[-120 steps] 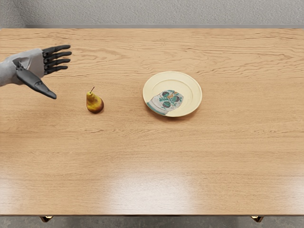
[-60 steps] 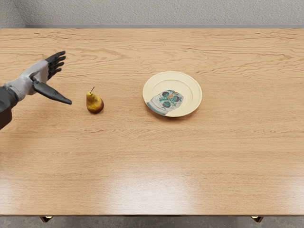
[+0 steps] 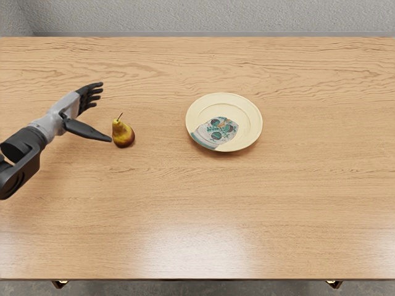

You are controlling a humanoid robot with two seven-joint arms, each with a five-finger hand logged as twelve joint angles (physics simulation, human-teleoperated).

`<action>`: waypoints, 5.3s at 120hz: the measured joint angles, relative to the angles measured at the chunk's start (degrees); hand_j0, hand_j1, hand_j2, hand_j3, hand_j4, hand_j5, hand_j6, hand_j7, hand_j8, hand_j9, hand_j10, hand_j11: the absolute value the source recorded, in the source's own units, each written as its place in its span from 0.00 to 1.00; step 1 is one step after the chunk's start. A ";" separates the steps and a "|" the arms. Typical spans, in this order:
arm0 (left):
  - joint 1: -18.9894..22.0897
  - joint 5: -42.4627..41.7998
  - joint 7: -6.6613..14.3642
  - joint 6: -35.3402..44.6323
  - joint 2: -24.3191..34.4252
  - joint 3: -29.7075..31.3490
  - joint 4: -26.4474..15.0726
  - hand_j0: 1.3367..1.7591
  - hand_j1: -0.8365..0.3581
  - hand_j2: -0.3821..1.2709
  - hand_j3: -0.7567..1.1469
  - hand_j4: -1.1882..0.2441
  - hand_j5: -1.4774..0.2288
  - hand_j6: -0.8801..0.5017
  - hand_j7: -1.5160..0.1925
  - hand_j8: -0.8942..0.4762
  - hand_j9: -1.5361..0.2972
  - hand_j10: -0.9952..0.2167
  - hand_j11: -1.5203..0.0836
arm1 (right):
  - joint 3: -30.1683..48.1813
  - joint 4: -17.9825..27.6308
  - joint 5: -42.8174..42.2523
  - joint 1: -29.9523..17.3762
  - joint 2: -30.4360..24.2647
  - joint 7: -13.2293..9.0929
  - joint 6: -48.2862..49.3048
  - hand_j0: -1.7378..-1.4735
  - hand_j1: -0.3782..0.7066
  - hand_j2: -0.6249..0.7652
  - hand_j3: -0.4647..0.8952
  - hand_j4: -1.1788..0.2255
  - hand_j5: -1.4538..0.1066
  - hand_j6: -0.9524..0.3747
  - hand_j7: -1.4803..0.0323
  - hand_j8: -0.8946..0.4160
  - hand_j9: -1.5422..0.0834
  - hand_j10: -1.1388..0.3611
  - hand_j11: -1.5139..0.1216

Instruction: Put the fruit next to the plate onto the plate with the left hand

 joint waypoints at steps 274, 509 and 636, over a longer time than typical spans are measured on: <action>0.73 3.01 2.32 5.64 -7.45 2.07 1.03 0.76 0.46 0.32 0.40 0.46 0.46 0.25 0.48 0.29 0.45 0.39 0.50 | 0.01 0.00 0.00 0.00 0.00 0.00 0.00 0.30 0.05 0.45 0.34 0.83 0.92 0.71 0.96 0.67 0.94 0.75 0.91; -15.37 2.83 9.73 0.95 -23.77 1.15 2.40 0.75 0.45 0.30 0.40 0.38 0.36 0.24 0.38 0.36 0.37 0.44 0.41 | 0.01 0.00 0.00 0.00 0.00 0.00 0.00 0.30 0.05 0.45 0.34 0.83 0.92 0.71 0.96 0.67 0.94 0.75 0.91; -12.02 0.44 9.71 0.71 -25.99 1.78 2.96 0.75 0.47 0.29 0.40 0.41 0.40 0.22 0.42 0.32 0.40 0.41 0.45 | 0.02 0.00 0.00 0.00 0.00 0.00 0.00 0.30 0.05 0.45 0.34 0.83 0.92 0.71 0.96 0.67 0.94 0.75 0.91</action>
